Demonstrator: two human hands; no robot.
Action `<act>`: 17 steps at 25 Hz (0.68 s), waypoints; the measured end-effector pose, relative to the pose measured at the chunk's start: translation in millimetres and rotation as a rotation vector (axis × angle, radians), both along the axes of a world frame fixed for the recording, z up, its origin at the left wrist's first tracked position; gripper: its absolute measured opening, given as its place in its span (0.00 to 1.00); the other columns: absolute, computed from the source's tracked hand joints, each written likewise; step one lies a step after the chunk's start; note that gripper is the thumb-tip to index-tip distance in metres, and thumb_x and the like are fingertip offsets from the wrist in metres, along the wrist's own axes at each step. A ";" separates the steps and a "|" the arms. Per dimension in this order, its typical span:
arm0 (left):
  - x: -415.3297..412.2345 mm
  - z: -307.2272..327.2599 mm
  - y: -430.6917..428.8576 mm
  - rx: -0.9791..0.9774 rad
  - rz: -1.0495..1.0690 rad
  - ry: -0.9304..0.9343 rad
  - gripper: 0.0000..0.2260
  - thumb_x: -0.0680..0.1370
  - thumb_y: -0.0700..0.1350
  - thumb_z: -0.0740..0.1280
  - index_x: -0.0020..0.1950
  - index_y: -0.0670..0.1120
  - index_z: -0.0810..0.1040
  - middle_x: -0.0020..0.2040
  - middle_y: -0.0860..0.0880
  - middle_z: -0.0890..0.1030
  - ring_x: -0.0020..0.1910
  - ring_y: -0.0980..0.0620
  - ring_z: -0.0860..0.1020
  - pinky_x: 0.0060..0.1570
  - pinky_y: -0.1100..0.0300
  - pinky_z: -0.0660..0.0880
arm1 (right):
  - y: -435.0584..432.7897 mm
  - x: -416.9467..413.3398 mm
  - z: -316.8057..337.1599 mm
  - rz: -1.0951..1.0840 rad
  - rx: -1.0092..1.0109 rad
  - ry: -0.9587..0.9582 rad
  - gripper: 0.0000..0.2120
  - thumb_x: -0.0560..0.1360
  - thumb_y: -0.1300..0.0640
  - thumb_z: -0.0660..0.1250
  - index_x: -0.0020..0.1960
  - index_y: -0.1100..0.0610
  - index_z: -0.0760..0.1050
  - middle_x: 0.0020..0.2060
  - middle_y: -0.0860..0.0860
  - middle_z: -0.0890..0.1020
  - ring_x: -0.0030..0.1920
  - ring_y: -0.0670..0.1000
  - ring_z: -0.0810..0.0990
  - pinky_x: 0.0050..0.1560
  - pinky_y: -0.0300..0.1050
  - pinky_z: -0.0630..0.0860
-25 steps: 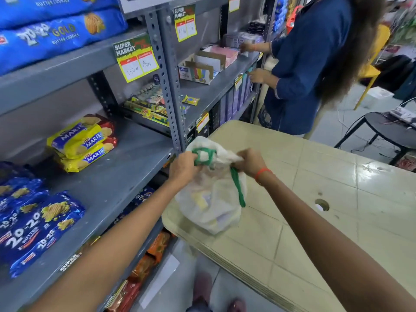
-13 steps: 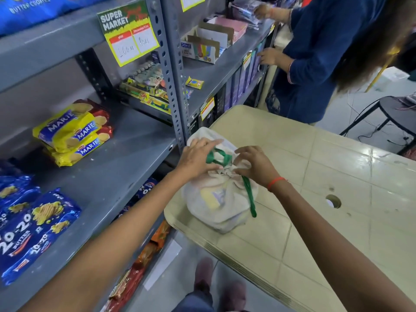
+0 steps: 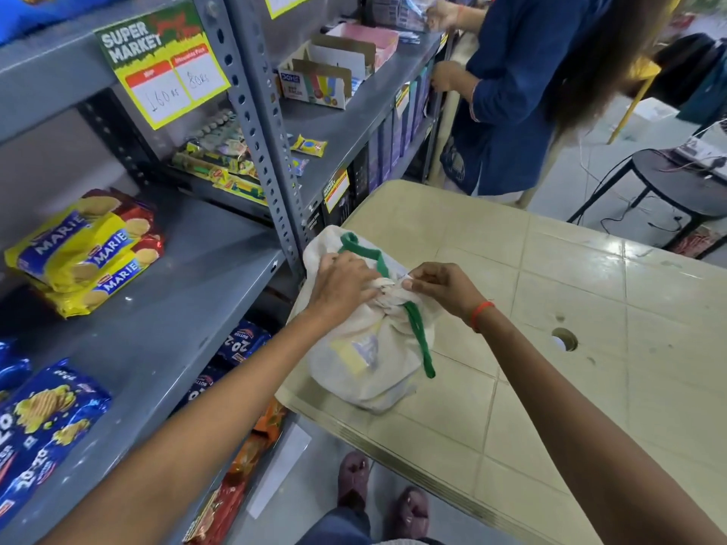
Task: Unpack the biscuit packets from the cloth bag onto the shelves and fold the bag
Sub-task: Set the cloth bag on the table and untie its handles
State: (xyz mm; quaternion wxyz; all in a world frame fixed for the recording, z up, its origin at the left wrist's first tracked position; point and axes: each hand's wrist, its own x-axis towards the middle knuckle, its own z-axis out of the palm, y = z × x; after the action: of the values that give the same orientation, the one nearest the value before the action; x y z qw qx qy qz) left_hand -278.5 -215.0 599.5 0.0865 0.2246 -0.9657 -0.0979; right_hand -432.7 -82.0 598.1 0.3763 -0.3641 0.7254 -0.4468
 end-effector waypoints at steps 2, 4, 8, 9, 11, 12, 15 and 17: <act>3.9 2.8 -15.0 0.060 0.139 0.028 0.10 0.73 0.53 0.70 0.50 0.51 0.84 0.48 0.50 0.83 0.53 0.46 0.75 0.55 0.52 0.62 | 5.0 -11.7 -3.3 -0.031 0.053 0.087 0.06 0.74 0.57 0.70 0.42 0.60 0.80 0.37 0.54 0.79 0.38 0.49 0.75 0.40 0.41 0.71; 18.5 5.9 -33.4 0.097 0.332 0.048 0.06 0.71 0.52 0.72 0.44 0.51 0.83 0.44 0.49 0.83 0.52 0.45 0.75 0.53 0.51 0.66 | 14.6 -24.9 -11.2 -0.123 0.170 0.209 0.08 0.75 0.57 0.69 0.41 0.62 0.78 0.36 0.56 0.76 0.40 0.51 0.72 0.41 0.42 0.67; 41.5 2.9 -44.7 0.236 0.289 -0.268 0.12 0.67 0.58 0.71 0.46 0.54 0.78 0.51 0.50 0.80 0.58 0.44 0.74 0.58 0.47 0.67 | 14.5 -12.9 -16.5 -0.098 0.187 0.311 0.20 0.70 0.52 0.74 0.58 0.60 0.78 0.49 0.53 0.81 0.50 0.51 0.76 0.51 0.40 0.69; 39.3 3.3 -41.9 0.266 0.271 -0.249 0.19 0.66 0.62 0.71 0.50 0.54 0.78 0.53 0.51 0.80 0.59 0.45 0.74 0.59 0.47 0.68 | 6.7 -2.8 -13.8 -0.031 0.165 0.336 0.25 0.69 0.50 0.75 0.62 0.59 0.76 0.53 0.53 0.81 0.53 0.52 0.77 0.54 0.41 0.70; 25.5 5.8 -34.5 0.258 0.275 -0.170 0.27 0.64 0.69 0.68 0.57 0.55 0.77 0.55 0.53 0.81 0.61 0.47 0.75 0.60 0.47 0.67 | -9.2 15.8 -12.5 0.109 0.190 0.500 0.26 0.69 0.48 0.73 0.65 0.56 0.75 0.59 0.54 0.82 0.58 0.55 0.79 0.56 0.44 0.72; 17.7 6.8 -30.0 0.213 0.248 -0.176 0.26 0.65 0.69 0.67 0.56 0.56 0.78 0.52 0.53 0.82 0.61 0.47 0.75 0.60 0.48 0.66 | -13.5 22.4 -14.0 0.153 0.200 0.620 0.23 0.71 0.48 0.71 0.63 0.56 0.77 0.59 0.55 0.82 0.58 0.57 0.79 0.57 0.45 0.72; 17.6 5.1 -27.2 0.113 0.305 -0.133 0.16 0.73 0.62 0.65 0.38 0.51 0.79 0.34 0.51 0.78 0.51 0.44 0.78 0.53 0.51 0.67 | -5.6 20.0 -22.3 0.061 0.115 0.746 0.12 0.76 0.55 0.67 0.54 0.60 0.83 0.52 0.59 0.85 0.52 0.60 0.81 0.52 0.48 0.73; 37.5 -0.2 -40.5 0.184 0.551 -0.055 0.15 0.74 0.56 0.64 0.37 0.46 0.81 0.37 0.44 0.82 0.45 0.41 0.81 0.46 0.54 0.70 | 11.3 2.3 -29.1 -0.163 0.168 0.586 0.11 0.75 0.56 0.67 0.51 0.60 0.83 0.48 0.62 0.85 0.48 0.61 0.82 0.47 0.48 0.74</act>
State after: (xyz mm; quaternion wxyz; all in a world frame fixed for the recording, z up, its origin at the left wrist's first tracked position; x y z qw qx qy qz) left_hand -241.1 -255.4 599.2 0.0631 0.4879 -0.8573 -0.1517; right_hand -430.4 -70.7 568.9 0.1427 -0.3857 0.8641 -0.2901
